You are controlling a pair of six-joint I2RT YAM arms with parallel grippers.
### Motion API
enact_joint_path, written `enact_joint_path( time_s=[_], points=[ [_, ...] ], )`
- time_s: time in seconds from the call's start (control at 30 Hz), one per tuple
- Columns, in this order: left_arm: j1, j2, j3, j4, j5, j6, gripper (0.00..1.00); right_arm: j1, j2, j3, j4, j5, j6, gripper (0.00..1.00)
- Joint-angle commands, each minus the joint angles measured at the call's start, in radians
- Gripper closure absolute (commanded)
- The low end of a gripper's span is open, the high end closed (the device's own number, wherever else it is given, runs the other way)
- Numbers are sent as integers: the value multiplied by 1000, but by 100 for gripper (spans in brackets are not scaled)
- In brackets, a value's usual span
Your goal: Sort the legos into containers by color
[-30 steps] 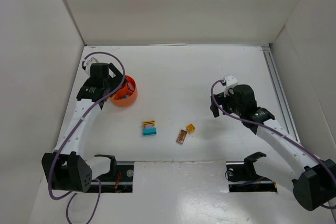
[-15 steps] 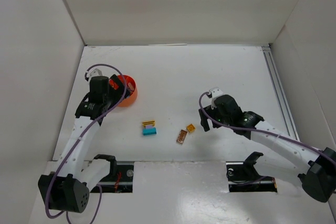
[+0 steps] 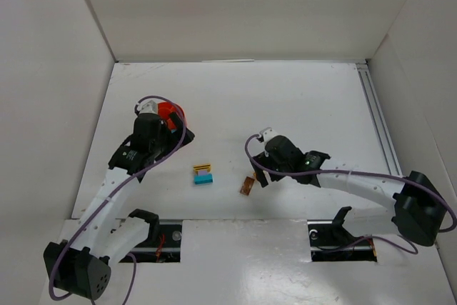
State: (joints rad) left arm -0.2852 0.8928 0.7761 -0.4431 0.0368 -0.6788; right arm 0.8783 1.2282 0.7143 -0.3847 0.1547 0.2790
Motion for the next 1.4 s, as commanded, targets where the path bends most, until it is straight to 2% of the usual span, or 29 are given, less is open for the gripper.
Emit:
enact_joint_path(
  time_s=[0.0,0.1,0.17,0.3,0.5,0.7,0.73,0.87,1.23,1.37],
  points=[
    [-12,-18,5,12,-9,1,1,30,33,60,52,26,-50,8],
    [-12,-18,5,3,-9,1,1,44,33,51,52,5,-75,10],
    [-12,-28,5,3,3,10,1,53,42,41,52,-18,-75,15],
    [-12,-28,5,3,3,10,1,62,65,14,52,-18,-52,15],
    [-12,-37,-5,3,3,10,1,71,140,17,72,54,-12,20],
    [-12,-37,-5,-6,3,10,1,71,214,50,90,126,8,30],
    [-12,-37,-5,-6,3,10,1,71,226,60,116,126,8,34],
    [-12,-46,14,-26,-8,10,1,71,272,83,164,101,-24,39],
    [-12,-37,23,-68,-49,1,1,71,272,73,211,92,-67,61],
    [-12,-46,23,-68,-70,-10,1,71,272,83,211,92,-87,71]
  ],
)
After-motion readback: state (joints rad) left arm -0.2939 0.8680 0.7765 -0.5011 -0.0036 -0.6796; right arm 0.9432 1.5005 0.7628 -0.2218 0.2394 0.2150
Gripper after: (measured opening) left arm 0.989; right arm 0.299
